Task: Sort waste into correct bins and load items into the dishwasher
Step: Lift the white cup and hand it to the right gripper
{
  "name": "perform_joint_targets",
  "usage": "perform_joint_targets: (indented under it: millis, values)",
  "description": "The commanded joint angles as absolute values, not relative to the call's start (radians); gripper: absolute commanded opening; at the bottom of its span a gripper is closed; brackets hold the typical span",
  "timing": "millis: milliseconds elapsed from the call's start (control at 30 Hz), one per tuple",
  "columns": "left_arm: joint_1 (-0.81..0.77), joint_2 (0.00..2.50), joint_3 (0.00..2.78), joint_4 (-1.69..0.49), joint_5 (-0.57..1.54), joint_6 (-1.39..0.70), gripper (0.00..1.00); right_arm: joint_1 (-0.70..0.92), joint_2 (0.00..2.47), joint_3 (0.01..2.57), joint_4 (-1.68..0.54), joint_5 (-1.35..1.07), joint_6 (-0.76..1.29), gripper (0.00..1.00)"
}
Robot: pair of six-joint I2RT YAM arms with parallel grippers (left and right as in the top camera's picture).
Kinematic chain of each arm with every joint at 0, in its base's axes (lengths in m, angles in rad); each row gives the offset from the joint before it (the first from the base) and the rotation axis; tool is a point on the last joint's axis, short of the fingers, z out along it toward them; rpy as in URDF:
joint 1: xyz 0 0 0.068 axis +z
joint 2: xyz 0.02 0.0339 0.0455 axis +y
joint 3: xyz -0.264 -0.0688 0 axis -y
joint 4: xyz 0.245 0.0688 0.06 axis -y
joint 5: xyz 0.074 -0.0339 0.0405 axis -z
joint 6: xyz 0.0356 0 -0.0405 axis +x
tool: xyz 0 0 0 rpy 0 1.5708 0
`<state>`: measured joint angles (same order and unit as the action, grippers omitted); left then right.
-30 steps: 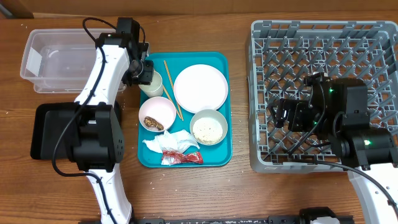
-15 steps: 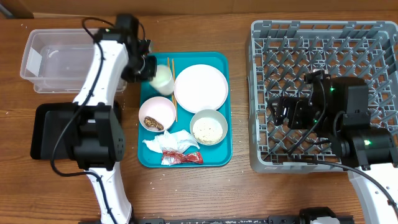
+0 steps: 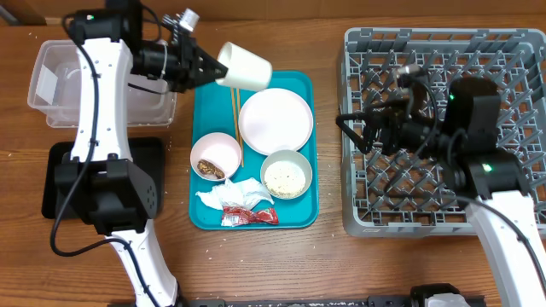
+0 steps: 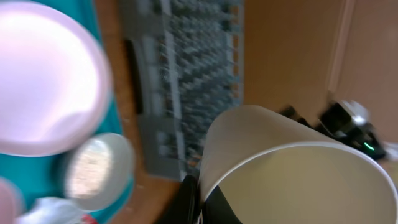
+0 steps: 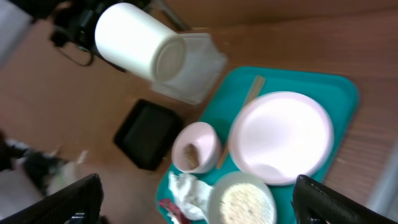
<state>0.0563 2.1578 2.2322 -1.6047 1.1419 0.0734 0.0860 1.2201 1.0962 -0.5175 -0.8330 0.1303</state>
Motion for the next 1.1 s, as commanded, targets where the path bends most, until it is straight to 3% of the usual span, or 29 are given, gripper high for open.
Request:
perform_joint_targets:
  millis: [0, 400, 800, 1067]
  values:
    - [-0.002, 2.144, 2.241, -1.69, 1.36, 0.27, 0.04, 0.09, 1.27, 1.119, -0.417, -1.114, 0.13, 0.99]
    - [-0.227, 2.14, 2.239, -1.69, 1.378, 0.303, 0.04, 0.113, 1.317, 1.119, -0.332, -1.178, 0.13, 0.94]
    - [-0.238, 2.14, 2.239, -1.69, 1.394, 0.262, 0.04, 0.116, 1.317, 1.119, -0.254, -1.277, 0.13, 0.77]
    - [-0.245, 2.14, 2.239, -1.69, 1.501, 0.245, 0.04, 0.116, 1.317, 1.119, -0.202, -1.273, 0.13, 0.73]
